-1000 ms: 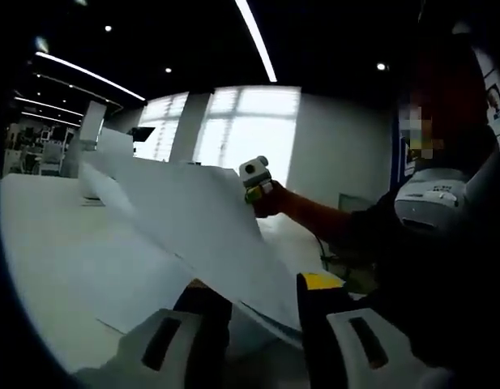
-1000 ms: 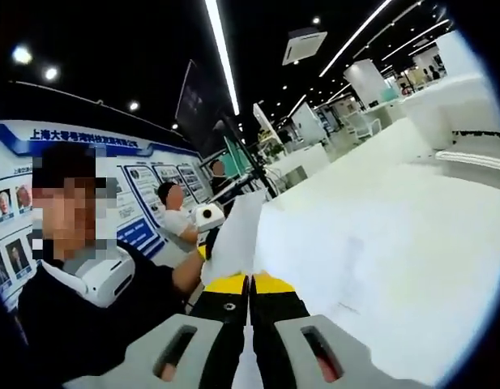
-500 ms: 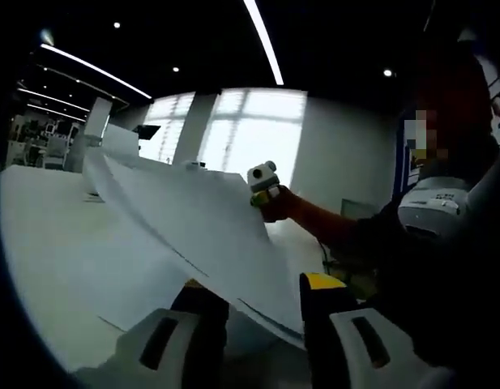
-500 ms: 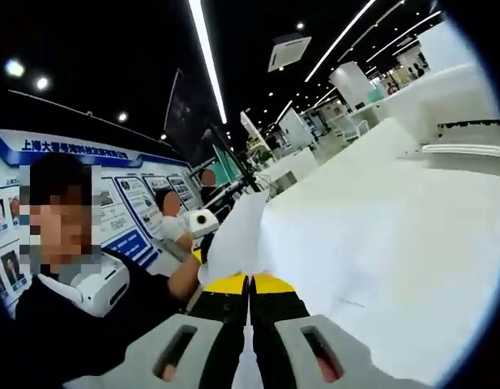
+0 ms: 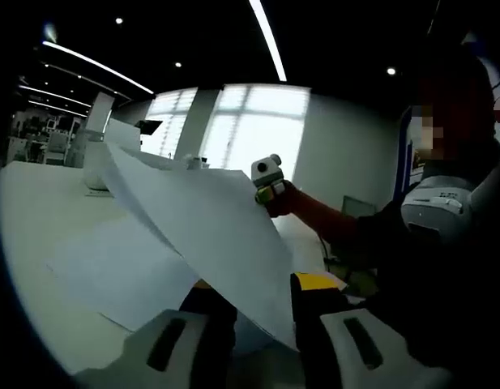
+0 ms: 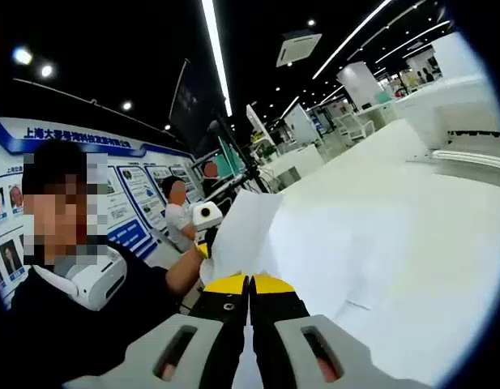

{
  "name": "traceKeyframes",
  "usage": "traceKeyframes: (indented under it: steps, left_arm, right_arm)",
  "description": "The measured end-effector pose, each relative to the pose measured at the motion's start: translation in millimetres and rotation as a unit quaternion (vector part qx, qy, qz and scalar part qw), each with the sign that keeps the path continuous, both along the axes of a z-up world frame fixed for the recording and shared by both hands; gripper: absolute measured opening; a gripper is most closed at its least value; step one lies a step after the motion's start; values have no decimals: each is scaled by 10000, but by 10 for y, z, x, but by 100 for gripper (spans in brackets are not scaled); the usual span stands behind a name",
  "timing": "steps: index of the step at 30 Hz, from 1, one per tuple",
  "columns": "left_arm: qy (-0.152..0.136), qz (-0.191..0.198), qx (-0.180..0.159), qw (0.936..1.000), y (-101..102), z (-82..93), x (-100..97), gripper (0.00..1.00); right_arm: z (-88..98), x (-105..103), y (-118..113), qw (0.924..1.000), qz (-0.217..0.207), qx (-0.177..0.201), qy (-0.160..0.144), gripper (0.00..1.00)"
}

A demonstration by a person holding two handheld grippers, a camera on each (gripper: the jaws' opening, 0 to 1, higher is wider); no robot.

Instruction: Organize the stack of printing papers by aligning and flattening the scattered papers on the table

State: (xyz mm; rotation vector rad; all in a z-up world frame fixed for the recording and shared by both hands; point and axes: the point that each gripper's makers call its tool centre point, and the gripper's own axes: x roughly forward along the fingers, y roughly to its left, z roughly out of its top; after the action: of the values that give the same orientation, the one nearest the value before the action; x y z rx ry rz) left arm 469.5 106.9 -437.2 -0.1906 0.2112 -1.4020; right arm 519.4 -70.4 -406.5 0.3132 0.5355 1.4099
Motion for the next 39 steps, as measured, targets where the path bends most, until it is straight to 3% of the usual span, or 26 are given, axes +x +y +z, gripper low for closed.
traceKeyframes:
  steps: [15, 18, 20, 22, 25, 27, 30, 39]
  left_arm:
    - [-20, -42, 47, 10000, 6, -20, -9, 31]
    - [-72, -67, 131, 9999, -2, -44, -22, 23]
    - [-201, 37, 233, 9995, 22, -70, 22, 11]
    - [-126, 202, 182, 9996, 48, -58, 84, 8]
    - [-150, 117, 139, 9997, 56, -43, 62, 7]
    - [-179, 159, 212, 9995, 50, -65, 74, 7]
    - [-209, 189, 219, 9994, 47, -63, 77, 6]
    - [-143, 331, 38, 9993, 111, -2, 144, 6]
  right_arm:
    - [-34, 38, 73, 9997, 172, -160, -109, 0]
    - [-30, 61, 70, 9996, 152, -150, -173, 0]
    - [-31, 73, 70, 9995, 130, -151, -251, 0]
    - [-37, 68, 70, 9994, 140, -160, -283, 0]
    - [-71, 66, 65, 9991, 163, -223, -333, 0]
    - [-122, 121, 46, 9976, 43, -358, -590, 0]
    - [-123, 134, 29, 9970, -80, -359, -675, 7]
    - [25, 256, -286, 9881, -948, -152, -1204, 21]
